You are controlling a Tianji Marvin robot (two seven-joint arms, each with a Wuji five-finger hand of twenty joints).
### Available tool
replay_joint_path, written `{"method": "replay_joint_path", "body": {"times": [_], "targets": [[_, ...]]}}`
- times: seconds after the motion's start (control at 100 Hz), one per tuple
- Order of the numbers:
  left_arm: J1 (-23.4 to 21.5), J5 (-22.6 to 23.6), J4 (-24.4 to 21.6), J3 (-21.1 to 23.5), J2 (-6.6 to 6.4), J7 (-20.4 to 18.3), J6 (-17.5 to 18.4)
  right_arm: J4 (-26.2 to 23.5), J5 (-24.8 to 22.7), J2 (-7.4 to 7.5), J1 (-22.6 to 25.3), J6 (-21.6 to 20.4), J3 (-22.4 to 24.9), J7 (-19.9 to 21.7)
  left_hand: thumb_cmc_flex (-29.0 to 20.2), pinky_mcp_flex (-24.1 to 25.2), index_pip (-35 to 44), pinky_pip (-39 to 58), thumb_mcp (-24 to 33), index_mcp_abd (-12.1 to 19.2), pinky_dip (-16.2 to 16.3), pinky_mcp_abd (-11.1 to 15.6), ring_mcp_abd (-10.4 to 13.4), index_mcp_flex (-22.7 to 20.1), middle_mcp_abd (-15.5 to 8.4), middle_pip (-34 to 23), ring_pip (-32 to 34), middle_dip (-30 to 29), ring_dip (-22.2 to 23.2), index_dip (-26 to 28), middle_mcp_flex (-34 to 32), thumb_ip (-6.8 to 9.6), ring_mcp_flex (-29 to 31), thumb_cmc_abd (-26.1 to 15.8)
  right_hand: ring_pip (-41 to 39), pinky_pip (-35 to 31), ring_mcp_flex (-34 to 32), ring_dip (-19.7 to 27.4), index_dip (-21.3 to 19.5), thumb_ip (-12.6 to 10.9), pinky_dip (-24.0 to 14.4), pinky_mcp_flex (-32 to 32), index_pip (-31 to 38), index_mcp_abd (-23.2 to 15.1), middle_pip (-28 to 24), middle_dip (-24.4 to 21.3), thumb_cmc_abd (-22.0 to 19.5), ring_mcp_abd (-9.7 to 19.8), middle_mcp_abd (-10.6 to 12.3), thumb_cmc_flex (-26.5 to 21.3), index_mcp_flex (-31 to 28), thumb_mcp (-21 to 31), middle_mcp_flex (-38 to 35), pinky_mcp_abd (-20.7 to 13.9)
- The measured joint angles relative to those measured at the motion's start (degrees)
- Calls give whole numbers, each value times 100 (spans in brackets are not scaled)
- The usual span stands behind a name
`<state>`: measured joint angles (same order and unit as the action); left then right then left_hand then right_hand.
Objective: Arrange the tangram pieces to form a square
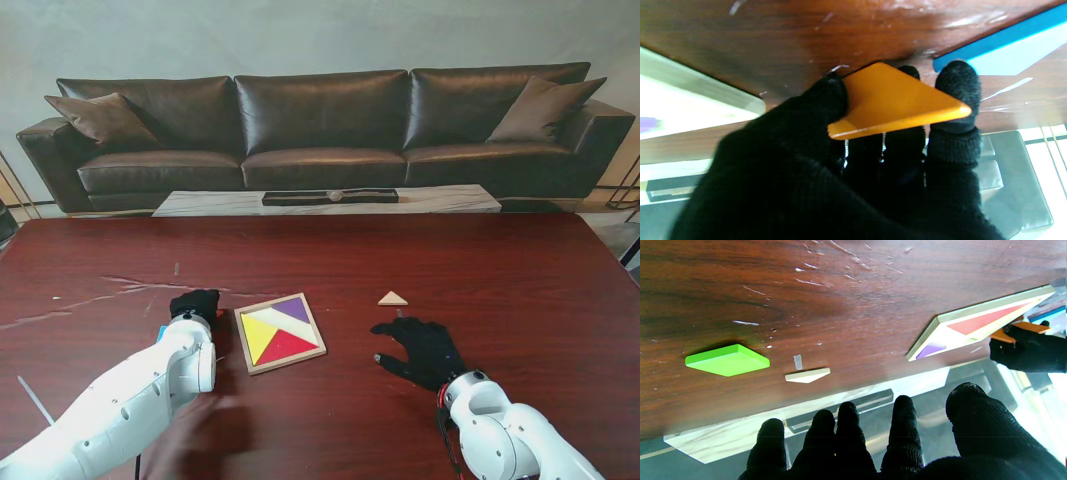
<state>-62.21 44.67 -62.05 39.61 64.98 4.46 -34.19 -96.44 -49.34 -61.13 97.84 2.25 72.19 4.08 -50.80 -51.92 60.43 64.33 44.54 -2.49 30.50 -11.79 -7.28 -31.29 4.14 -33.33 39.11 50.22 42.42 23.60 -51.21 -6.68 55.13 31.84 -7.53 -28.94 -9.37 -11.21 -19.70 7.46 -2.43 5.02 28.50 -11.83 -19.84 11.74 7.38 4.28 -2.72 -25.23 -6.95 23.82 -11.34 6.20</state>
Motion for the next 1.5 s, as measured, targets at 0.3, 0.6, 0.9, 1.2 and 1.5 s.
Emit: {"method": "replay_joint_path", "body": {"times": [0.3, 0.6, 0.9, 1.2, 1.5], "targets": [[-363, 414, -127, 519, -16, 227, 417, 8, 7, 1, -3, 8, -24, -10, 181, -92, -47, 283, 401, 333, 10, 136, 25, -510, -216, 24, 6, -297, -96, -146, -223, -139, 66, 693, 3, 10, 0, 0, 0, 0, -48, 0, -1, 0, 42, -13, -1, 0, 0, 0, 0, -1, 0, 0], [-533, 794, -477, 842, -162, 57, 1030, 6, 3, 2, 19, 29, -17, -4, 184, -146, -24, 427, 389, 661, 76, 368, 57, -651, -286, 24, 7, -355, -99, -146, -223, -254, 205, 941, 5, 49, 0, 0, 0, -1, -54, 0, -1, 0, 48, -24, -1, 0, 0, -1, 0, -2, 0, 0], [-582, 1021, -897, 1091, -234, -118, 1350, 8, 28, 1, 45, 31, -4, -13, 184, -155, 18, 451, 389, 750, 79, 418, 92, -709, -305, 25, 7, -357, -99, -146, -350, -272, 285, 1005, 5, 82, 0, 0, -1, -1, -60, 0, -1, 0, 49, -24, -5, 0, 0, -2, 0, -2, 0, 0], [-395, 542, -1145, 1029, -254, -538, 1940, 24, 10, 1, 66, 14, 13, -38, 184, -158, 46, 461, 389, 830, 135, 455, 97, -711, -305, 27, 7, -358, -99, -146, -350, -273, 285, 1005, 5, 96, 0, 0, -59, -1, -73, 0, -3, -1, 50, -24, -7, 0, 0, -62, 0, -2, 0, 0], [86, -16, -822, 599, -205, -706, 2341, 21, -16, 1, 135, -6, 72, -75, 181, -165, 109, 461, 389, 947, 135, 498, 99, -717, -305, 42, 7, -358, -99, -146, -350, -273, 285, 999, 5, 129, 0, 0, -60, -1, -75, 0, -5, -1, 50, -26, -12, 0, 0, -62, 0, -2, 0, 0]]}}
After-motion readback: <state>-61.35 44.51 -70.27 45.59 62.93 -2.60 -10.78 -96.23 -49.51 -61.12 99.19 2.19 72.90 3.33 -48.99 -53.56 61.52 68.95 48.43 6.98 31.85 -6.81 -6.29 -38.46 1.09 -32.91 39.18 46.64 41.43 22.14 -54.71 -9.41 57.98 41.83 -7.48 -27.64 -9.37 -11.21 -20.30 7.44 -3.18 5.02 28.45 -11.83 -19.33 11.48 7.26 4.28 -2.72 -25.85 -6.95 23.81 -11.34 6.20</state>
